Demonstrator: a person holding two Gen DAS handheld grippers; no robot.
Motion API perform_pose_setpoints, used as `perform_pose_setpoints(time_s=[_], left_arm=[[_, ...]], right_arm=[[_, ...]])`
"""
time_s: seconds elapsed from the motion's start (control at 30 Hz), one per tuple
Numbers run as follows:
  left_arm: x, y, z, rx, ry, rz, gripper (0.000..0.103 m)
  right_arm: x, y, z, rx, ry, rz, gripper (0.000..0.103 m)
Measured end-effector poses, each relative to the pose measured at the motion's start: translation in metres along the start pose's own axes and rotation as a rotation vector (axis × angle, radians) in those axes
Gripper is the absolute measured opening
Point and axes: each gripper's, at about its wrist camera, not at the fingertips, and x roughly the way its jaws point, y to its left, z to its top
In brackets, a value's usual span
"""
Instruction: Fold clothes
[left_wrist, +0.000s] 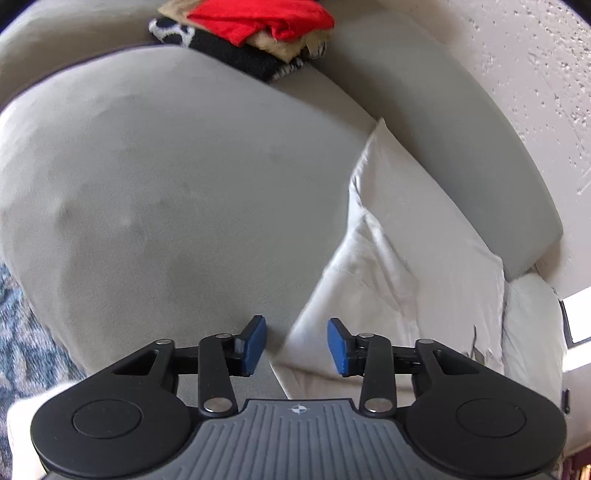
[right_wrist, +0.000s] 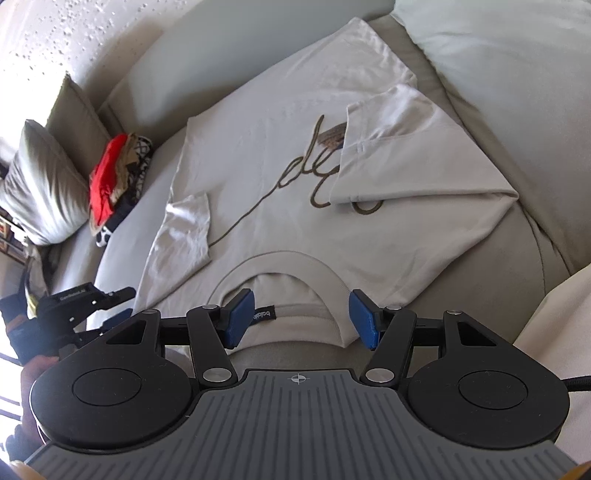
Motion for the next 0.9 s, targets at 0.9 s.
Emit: perform_pose_setpoints(time_s=[0.9], left_arm=[[0.029,0.020,0.015,-0.115,0.167,-0.147,0.010]], right_arm=[[0.002,-0.007,-0.007,0.026,0.017,0.020,0.063]])
